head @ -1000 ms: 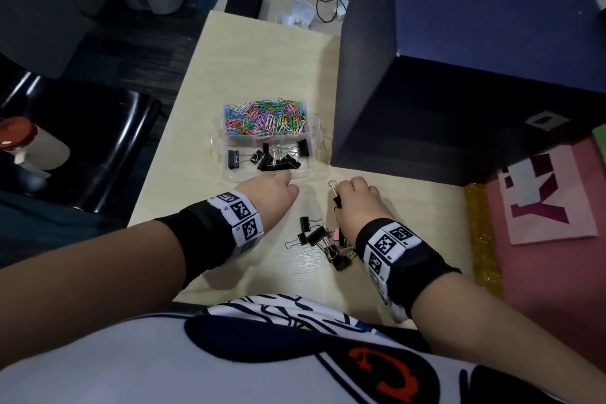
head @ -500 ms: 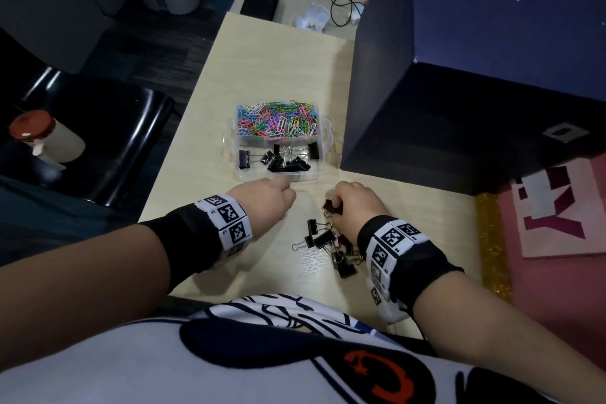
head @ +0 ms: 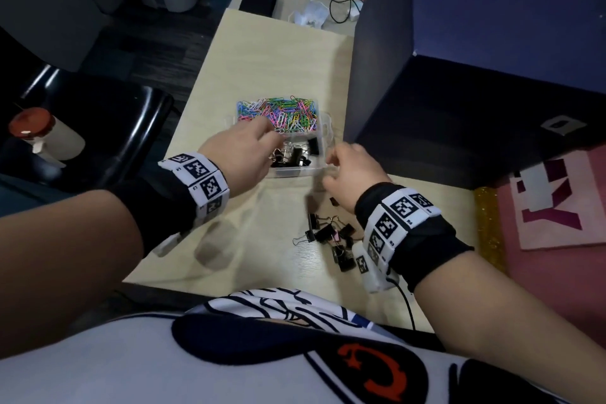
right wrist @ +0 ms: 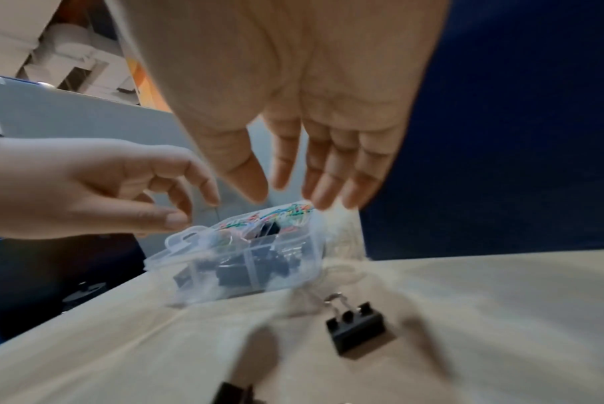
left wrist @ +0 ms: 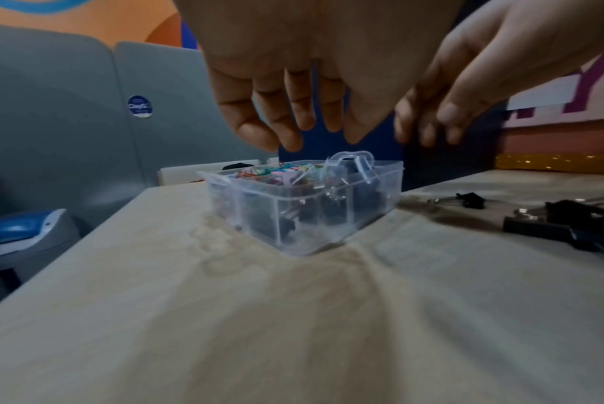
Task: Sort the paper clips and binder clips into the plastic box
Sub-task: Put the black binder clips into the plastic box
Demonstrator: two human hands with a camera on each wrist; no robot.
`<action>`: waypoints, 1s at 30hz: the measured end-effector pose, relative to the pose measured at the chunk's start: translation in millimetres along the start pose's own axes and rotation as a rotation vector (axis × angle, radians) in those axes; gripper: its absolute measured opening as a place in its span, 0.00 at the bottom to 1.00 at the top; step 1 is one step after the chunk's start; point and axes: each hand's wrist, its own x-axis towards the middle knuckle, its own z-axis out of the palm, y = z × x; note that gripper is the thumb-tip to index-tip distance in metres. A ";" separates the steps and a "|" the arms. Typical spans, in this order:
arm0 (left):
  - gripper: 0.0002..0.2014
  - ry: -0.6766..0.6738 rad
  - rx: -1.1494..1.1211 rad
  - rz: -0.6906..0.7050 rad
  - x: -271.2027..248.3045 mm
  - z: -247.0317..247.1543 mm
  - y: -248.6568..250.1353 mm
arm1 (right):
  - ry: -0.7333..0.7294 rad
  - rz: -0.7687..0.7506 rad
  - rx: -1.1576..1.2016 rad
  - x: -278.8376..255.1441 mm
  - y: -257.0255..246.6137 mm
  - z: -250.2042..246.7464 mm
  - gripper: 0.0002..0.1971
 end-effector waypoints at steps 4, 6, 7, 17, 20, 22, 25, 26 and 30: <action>0.14 -0.170 0.041 0.118 0.2 7.5 29.2 | -0.288 0.249 -0.276 -13.3 20.8 -6.2 0.20; 0.15 -0.319 0.090 0.183 -0.5 15.3 48.8 | -0.354 0.300 -0.353 -22.2 31.3 -8.5 0.20; 0.16 -0.365 0.110 0.224 -0.4 19.2 57.5 | -0.373 0.336 -0.358 -26.7 36.3 -10.6 0.21; 0.27 -0.527 0.203 0.287 1.0 49.2 84.7 | -0.566 0.434 -0.417 -53.1 54.4 3.8 0.27; 0.24 -0.529 0.169 0.230 2.2 48.3 79.4 | -0.427 0.452 -0.273 -46.8 55.5 22.4 0.29; 0.24 -0.525 0.167 0.195 1.2 46.9 74.0 | -0.386 0.402 -0.233 -42.8 52.4 27.4 0.27; 0.23 -0.509 0.179 0.152 -1.4 42.6 65.2 | -0.337 0.322 -0.196 -35.7 47.8 31.3 0.26; 0.23 -0.500 0.183 0.141 -2.5 41.1 62.1 | -0.325 0.301 -0.191 -33.3 45.5 32.1 0.26; 0.23 -0.429 0.151 0.096 -7.4 36.5 50.1 | -0.297 0.232 -0.176 -23.3 36.2 31.7 0.25</action>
